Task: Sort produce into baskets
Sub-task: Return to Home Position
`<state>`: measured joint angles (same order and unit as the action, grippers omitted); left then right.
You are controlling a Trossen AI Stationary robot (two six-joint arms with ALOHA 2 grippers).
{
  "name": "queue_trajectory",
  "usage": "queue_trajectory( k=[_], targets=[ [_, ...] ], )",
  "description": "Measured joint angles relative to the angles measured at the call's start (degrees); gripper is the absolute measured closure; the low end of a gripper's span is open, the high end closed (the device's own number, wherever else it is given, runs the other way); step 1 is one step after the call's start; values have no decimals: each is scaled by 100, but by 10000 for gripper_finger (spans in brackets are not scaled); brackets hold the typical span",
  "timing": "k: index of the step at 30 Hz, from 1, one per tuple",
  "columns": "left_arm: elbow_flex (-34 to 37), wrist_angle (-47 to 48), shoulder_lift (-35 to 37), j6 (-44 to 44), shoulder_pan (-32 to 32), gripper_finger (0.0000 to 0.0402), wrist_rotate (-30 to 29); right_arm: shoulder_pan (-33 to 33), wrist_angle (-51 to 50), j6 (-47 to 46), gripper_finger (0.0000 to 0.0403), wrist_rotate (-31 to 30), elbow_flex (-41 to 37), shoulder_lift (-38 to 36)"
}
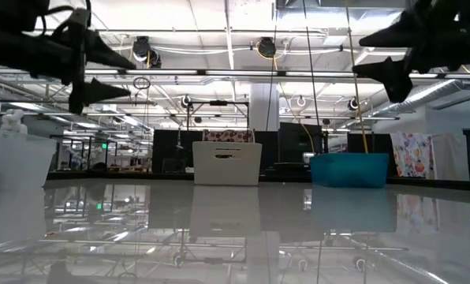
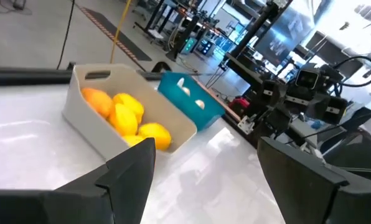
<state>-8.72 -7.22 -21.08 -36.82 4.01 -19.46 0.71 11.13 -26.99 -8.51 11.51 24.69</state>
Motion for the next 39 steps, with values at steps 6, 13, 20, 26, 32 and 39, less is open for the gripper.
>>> queue_trajectory(
  k=[6, 13, 20, 26, 32, 39],
  targets=[
    [437, -449, 0, -31, 28, 114, 57, 0, 628, -30, 170, 2, -622, -539],
    [438, -405, 291, 283, 288, 114, 345, 0, 500, -103, 228, 129, -859, -1125],
    [433, 328, 762, 292, 691, 114, 675, 0, -37, 73, 303, 108, -859, -1587],
    [433, 666, 1060, 269, 1028, 114, 1045, -108, -616, 188, 373, 88, -859, -1892],
    [431, 948, 1255, 267, 1285, 114, 1370, -343, -1459, 211, 395, 103, -814, -2232],
    [431, 1614, 1377, 263, 1416, 114, 1392, -452, -2930, 127, 401, 137, -272, -2453]
  ],
)
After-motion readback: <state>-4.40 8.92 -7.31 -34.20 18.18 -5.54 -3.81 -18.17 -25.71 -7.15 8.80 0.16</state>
